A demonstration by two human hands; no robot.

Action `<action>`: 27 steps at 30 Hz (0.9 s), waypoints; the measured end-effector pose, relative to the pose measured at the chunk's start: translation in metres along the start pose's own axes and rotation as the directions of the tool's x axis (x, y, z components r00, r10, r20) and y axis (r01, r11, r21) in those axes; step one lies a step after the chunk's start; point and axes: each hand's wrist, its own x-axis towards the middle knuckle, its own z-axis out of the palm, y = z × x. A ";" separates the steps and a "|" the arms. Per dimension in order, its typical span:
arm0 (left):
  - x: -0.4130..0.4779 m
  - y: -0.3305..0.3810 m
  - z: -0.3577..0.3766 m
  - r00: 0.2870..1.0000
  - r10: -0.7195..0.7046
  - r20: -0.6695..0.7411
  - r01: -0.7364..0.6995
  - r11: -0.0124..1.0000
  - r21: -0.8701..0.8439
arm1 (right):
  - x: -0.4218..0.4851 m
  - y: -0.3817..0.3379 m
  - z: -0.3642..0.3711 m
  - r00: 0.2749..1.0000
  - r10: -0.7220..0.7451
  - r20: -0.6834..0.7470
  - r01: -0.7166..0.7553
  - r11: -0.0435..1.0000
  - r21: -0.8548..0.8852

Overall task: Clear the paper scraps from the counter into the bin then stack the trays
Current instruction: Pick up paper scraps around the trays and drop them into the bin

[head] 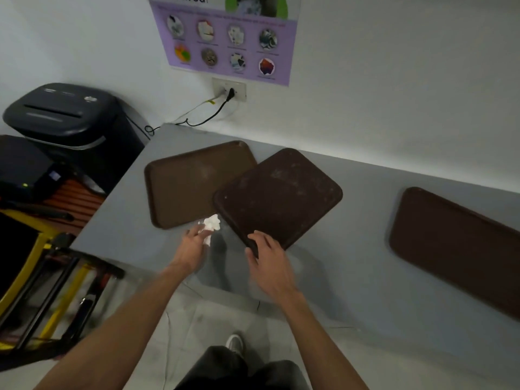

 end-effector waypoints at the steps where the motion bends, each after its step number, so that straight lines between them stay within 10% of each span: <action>1: -0.001 -0.002 0.004 1.000 -0.007 -0.004 0.007 1.000 -0.017 | 0.003 -0.001 0.003 1.000 0.012 0.002 -0.012 1.000 -0.001; 14: -0.031 0.007 -0.058 1.000 0.010 0.017 -0.001 0.888 -0.461 | 0.044 -0.032 0.056 0.997 -0.003 0.077 -0.009 0.988 0.156; 27: -0.032 -0.009 -0.088 0.985 -0.151 0.084 0.157 0.578 -0.801 | 0.070 -0.045 0.123 0.960 -0.153 0.234 0.211 0.946 -0.247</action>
